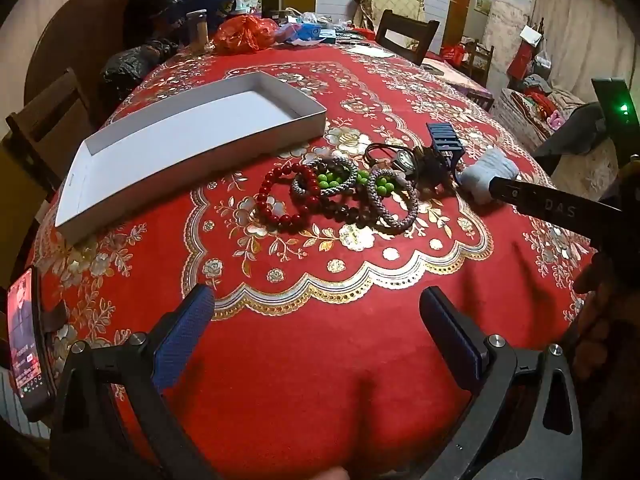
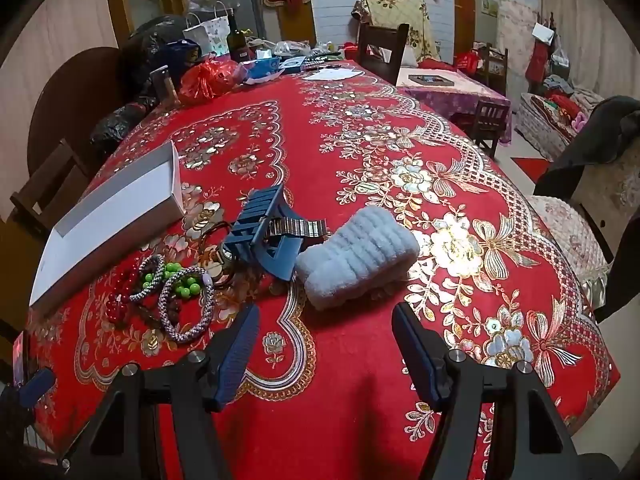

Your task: Organize jewelry

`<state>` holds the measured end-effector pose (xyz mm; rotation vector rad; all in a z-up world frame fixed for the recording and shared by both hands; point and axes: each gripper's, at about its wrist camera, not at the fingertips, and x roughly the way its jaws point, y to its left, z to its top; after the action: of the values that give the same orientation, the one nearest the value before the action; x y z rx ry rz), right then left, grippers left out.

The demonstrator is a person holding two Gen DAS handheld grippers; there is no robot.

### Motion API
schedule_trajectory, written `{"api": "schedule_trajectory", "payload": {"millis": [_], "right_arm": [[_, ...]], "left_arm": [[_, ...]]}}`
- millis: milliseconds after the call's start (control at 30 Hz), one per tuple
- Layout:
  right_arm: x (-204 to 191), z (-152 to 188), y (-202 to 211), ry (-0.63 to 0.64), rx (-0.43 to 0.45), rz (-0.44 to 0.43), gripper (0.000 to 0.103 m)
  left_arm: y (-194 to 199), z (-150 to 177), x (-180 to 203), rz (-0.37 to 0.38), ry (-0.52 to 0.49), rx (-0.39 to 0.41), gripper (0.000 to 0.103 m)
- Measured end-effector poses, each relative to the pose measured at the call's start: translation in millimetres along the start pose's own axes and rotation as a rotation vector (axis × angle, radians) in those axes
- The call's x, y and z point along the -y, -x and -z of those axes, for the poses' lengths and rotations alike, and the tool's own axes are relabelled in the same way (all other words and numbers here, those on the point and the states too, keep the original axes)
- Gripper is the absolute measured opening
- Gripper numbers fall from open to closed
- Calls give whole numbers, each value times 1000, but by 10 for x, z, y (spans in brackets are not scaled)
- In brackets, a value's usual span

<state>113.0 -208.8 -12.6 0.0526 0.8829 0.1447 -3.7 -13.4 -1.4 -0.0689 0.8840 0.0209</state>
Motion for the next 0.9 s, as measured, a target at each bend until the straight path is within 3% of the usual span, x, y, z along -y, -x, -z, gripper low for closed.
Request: {"api": "schedule_trajectory", "payload": {"millis": [233,567,900], "right_arm": [[1,14,-13,-1,0,0,66],[-4,14,4,0,0,2,66],[4,0,5,-3,2,4,66]], "left_arm": [[-66,66,-1,48,26,-37,102],[-44,91,-74,45,81,-25,102],[10,83,-57,-27,56,26,102]]}}
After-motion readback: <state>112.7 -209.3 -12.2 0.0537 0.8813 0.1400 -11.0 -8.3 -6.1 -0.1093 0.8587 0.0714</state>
